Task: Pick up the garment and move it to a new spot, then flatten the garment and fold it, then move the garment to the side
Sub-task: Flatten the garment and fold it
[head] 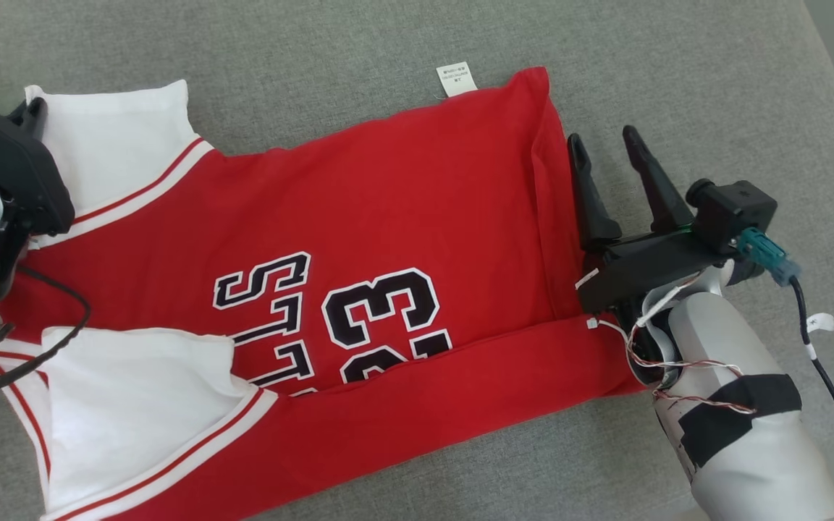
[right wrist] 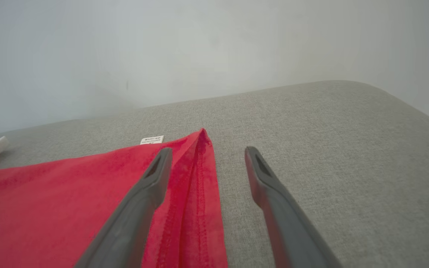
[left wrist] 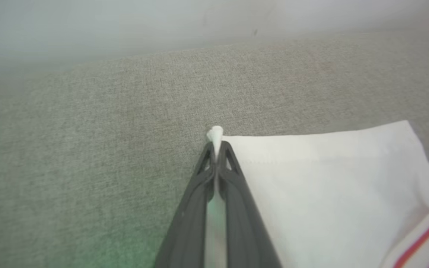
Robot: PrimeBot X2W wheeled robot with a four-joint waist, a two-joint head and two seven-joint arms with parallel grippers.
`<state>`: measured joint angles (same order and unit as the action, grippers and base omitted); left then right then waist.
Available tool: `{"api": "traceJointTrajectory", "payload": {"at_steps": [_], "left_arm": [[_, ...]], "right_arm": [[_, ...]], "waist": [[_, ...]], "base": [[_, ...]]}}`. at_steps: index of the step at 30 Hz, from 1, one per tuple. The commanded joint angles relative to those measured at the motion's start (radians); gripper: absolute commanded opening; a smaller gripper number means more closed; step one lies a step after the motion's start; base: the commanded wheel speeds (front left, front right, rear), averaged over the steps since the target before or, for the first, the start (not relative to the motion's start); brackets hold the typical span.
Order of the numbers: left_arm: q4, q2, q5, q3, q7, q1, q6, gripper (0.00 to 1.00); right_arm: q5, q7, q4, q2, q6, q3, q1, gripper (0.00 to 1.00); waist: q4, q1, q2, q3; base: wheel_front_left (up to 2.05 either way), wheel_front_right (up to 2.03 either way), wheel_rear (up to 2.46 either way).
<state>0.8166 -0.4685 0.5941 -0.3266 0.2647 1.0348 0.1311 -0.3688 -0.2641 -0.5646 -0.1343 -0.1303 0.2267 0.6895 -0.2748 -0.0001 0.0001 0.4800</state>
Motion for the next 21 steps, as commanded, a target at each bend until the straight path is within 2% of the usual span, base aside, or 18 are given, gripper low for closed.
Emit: {"api": "traceJointTrajectory", "payload": {"at_steps": [1,2,7,10,21], "left_arm": [[-0.003,-0.003,0.009,-0.005,-0.021,0.016,-0.001,0.0],[-0.003,-0.003,0.009,-0.005,-0.021,0.016,-0.001,0.0],[-0.037,0.011,0.039,-0.033,-0.071,0.014,-0.001,0.0],[-0.065,0.02,0.059,-0.06,-0.09,0.006,-0.001,0.0],[-0.119,0.039,0.108,-0.129,-0.135,0.011,-0.001,0.0]], "right_arm": [[-0.016,-0.001,-0.038,-0.009,0.0,0.02,0.025,1.0],[-0.016,-0.001,-0.038,-0.009,0.0,0.02,0.025,1.0],[-0.074,0.002,-0.191,-0.033,0.0,0.064,0.114,1.0],[-0.12,0.04,-0.277,-0.041,0.0,0.096,0.175,1.0],[-0.226,0.112,-0.441,-0.078,0.0,0.203,0.332,1.0]], "waist": [[0.01,0.0001,-0.0001,-0.009],[0.01,0.0001,-0.0001,-0.009],[0.039,0.0001,-0.0001,-0.022],[0.062,0.0001,-0.0001,-0.022],[0.124,0.0001,-0.0001,-0.004]], "base": [[0.0,0.0,0.0],[0.0,0.0,0.0],[0.0,0.0,0.0],[0.0,0.0,0.0],[0.0,0.0,0.0]]}}
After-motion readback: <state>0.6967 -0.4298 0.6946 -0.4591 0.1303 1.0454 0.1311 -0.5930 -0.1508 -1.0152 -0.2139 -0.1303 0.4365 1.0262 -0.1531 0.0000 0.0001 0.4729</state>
